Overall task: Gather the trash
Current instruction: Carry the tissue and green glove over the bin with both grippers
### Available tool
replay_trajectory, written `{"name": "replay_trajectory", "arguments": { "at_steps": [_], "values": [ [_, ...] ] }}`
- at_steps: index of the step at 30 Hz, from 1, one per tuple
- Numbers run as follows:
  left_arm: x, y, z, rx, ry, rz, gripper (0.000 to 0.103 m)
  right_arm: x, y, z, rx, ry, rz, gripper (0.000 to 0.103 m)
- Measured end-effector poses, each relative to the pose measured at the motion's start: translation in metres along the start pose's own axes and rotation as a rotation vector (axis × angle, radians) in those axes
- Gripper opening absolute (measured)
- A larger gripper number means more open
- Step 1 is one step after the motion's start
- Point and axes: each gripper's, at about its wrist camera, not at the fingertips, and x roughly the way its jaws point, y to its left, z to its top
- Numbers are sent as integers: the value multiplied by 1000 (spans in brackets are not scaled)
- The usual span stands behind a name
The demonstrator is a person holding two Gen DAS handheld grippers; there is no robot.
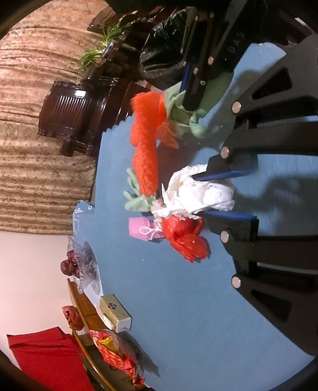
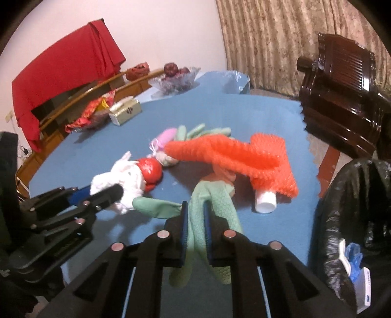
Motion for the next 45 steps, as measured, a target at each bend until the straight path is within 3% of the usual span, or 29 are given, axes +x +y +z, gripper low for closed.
{"name": "replay_trajectory", "arguments": {
  "at_steps": [10, 24, 35, 45],
  "values": [
    [-22, -15, 13, 19, -39, -14, 21, -43, 3, 15, -12, -82, 11, 12],
    [-55, -44, 22, 60, -90, -62, 21, -102, -4, 10, -8, -156, -11, 12],
    [-70, -79, 23, 106, -114, -114, 21, -143, -29, 1, 26, -207, -91, 12],
    [-56, -135, 26, 176, -109, -201, 21, -169, -78, -15, 92, -225, -212, 12]
  ]
}}
